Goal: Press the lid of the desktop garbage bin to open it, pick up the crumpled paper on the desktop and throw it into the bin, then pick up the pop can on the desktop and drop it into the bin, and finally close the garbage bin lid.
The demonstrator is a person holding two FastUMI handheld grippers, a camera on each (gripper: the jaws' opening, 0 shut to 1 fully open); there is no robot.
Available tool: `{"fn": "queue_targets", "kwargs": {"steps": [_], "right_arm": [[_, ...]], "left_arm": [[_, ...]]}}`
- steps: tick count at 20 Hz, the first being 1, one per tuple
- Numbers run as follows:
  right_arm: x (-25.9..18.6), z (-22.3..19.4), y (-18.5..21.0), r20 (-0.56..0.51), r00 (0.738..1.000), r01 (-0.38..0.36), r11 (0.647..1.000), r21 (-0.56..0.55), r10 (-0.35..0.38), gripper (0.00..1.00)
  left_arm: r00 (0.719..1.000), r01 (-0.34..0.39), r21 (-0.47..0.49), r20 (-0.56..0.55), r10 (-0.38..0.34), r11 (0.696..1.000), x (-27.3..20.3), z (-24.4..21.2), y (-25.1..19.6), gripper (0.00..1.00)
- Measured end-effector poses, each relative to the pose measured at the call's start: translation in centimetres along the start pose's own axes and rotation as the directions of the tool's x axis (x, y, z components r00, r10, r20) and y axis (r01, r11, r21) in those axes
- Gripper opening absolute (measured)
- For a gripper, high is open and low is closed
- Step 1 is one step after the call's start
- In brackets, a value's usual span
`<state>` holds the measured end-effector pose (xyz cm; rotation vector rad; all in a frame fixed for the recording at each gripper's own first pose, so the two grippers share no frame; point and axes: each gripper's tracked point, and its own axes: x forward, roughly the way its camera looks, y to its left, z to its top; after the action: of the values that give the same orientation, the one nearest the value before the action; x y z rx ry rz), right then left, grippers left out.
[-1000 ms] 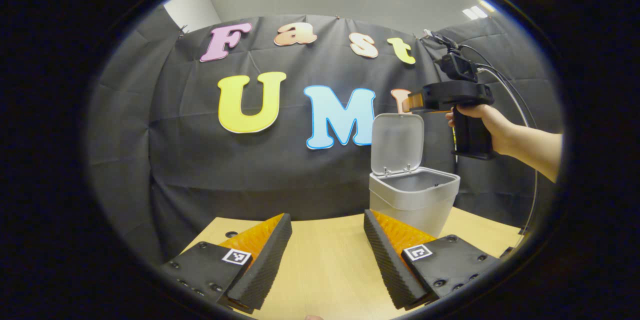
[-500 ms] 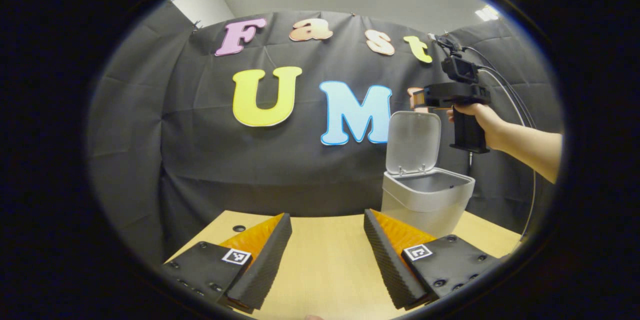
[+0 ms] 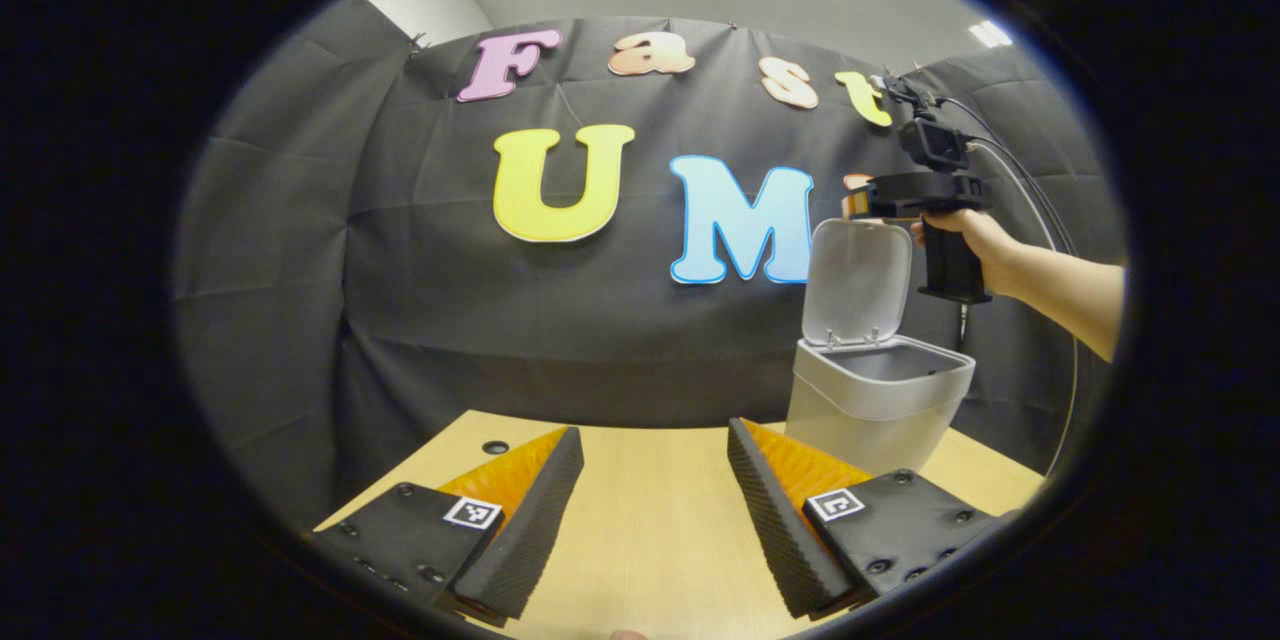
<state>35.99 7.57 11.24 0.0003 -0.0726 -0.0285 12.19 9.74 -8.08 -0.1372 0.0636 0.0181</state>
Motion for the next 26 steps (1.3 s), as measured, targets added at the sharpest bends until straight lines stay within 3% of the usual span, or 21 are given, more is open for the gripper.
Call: {"fn": "queue_targets", "kwargs": {"steps": [1,2,3,6,8,9,10,11,12,14,15,16,26], "right_arm": [[-0.2,0.0,-0.1,-0.001,1.000,-0.002,1.000,-0.003,0.002,0.88],[-0.4,-0.2,0.0,-0.008,1.000,-0.009,1.000,-0.002,0.009,0.88],[-0.8,-0.3,0.0,-0.014,1.000,-0.013,1.000,0.005,0.013,0.88],[-2.2,-0.7,-0.1,-0.026,0.999,-0.030,0.998,0.053,0.032,0.88],[-3.4,-1.1,-0.2,-0.032,0.999,-0.041,0.995,0.089,0.044,0.88],[-3.9,-1.4,-0.3,-0.032,0.998,-0.045,0.995,0.092,0.048,0.88],[-4.5,-1.7,-0.2,-0.036,0.998,-0.052,0.995,0.087,0.055,0.88],[-5.2,-1.9,-0.2,-0.042,0.997,-0.056,0.995,0.079,0.059,0.88],[-5.8,-2.2,-0.2,-0.048,0.997,-0.059,0.995,0.076,0.063,0.88],[-7.0,-2.8,-0.2,-0.061,0.996,-0.063,0.994,0.085,0.069,0.88],[-7.6,-3.2,-0.2,-0.070,0.995,-0.066,0.994,0.090,0.073,0.88],[-8.2,-3.7,-0.2,-0.081,0.994,-0.067,0.993,0.096,0.075,0.88],[-11.8,-11.9,1.1,-0.212,0.972,-0.082,0.993,0.088,0.099,0.88]], "left_arm": [[1.000,-0.001,0.001,0.000,0.001,1.000,-0.1,0.0,0.1,1.00],[1.000,-0.002,0.002,-0.001,0.002,1.000,-0.2,0.0,0.2,0.93],[1.000,-0.003,0.003,0.000,0.003,1.000,-0.2,0.0,0.1,1.00],[1.000,0.005,0.008,0.008,-0.006,1.000,-0.8,0.3,-0.7,1.00],[1.000,0.014,0.009,0.013,-0.014,1.000,-1.3,0.4,-1.3,0.85],[1.000,0.016,0.009,0.014,-0.016,1.000,-1.6,0.5,-1.6,0.85],[1.000,0.016,0.007,0.015,-0.017,1.000,-1.8,0.5,-1.8,0.95],[1.000,0.016,0.006,0.016,-0.016,1.000,-2.0,0.6,-2.0,0.95],[1.000,0.017,0.006,0.019,-0.017,1.000,-2.4,0.6,-2.2,0.85],[0.999,0.020,0.009,0.025,-0.020,1.000,-3.0,0.8,-2.6,1.00],[0.999,0.023,0.011,0.028,-0.023,1.000,-3.2,0.9,-2.7,0.95],[0.999,0.025,0.014,0.031,-0.026,1.000,-3.3,1.2,-2.9,1.00],[0.999,0.036,0.042,0.034,-0.038,0.998,-3.8,1.7,-4.3,1.00]]}}
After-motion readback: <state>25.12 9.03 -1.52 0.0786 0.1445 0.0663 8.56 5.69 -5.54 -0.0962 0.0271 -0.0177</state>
